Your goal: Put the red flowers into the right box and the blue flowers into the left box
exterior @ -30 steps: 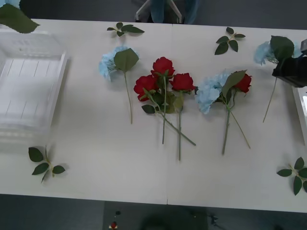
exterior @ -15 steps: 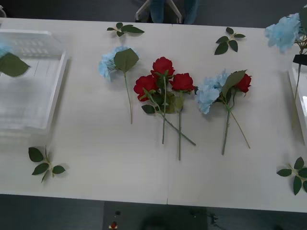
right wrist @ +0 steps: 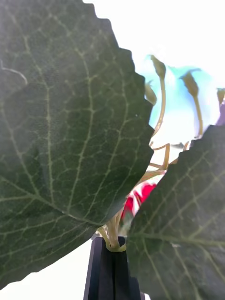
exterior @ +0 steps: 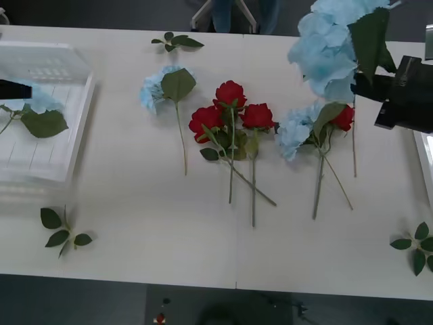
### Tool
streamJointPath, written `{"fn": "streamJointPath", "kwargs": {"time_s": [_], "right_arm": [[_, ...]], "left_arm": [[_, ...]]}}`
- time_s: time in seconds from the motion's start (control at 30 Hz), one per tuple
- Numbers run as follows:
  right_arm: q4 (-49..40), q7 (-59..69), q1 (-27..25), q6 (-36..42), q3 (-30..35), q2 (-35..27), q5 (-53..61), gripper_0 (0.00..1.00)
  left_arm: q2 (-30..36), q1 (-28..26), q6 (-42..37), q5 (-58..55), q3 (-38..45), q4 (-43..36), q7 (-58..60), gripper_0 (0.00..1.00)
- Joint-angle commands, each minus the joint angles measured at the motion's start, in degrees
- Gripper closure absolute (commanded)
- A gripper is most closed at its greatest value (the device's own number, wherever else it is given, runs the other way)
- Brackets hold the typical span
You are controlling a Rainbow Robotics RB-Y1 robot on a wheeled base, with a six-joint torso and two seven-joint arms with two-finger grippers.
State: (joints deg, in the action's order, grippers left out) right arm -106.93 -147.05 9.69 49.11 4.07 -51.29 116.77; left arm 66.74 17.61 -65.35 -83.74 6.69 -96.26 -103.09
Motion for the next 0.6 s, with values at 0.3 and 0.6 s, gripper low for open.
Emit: {"fn": "streamJointPath", "kwargs": {"time_s": [0.3, 0.6], "right_arm": [[-2.4, -7.9, 7.6, -2.9, -11.3, 8.5, 0.2, 1.0], [2.3, -7.7, 17.3, -10.5, -23.2, 11.7, 1.8, 1.0]], "left_arm": [[-14.6, 0.7, -1.4, -21.1, -7.1, 2.8, -32.2, 0.0], [-18.5, -2.8, -1.4, -35.3, -17.1, 6.2, -51.9, 0.0]]}}
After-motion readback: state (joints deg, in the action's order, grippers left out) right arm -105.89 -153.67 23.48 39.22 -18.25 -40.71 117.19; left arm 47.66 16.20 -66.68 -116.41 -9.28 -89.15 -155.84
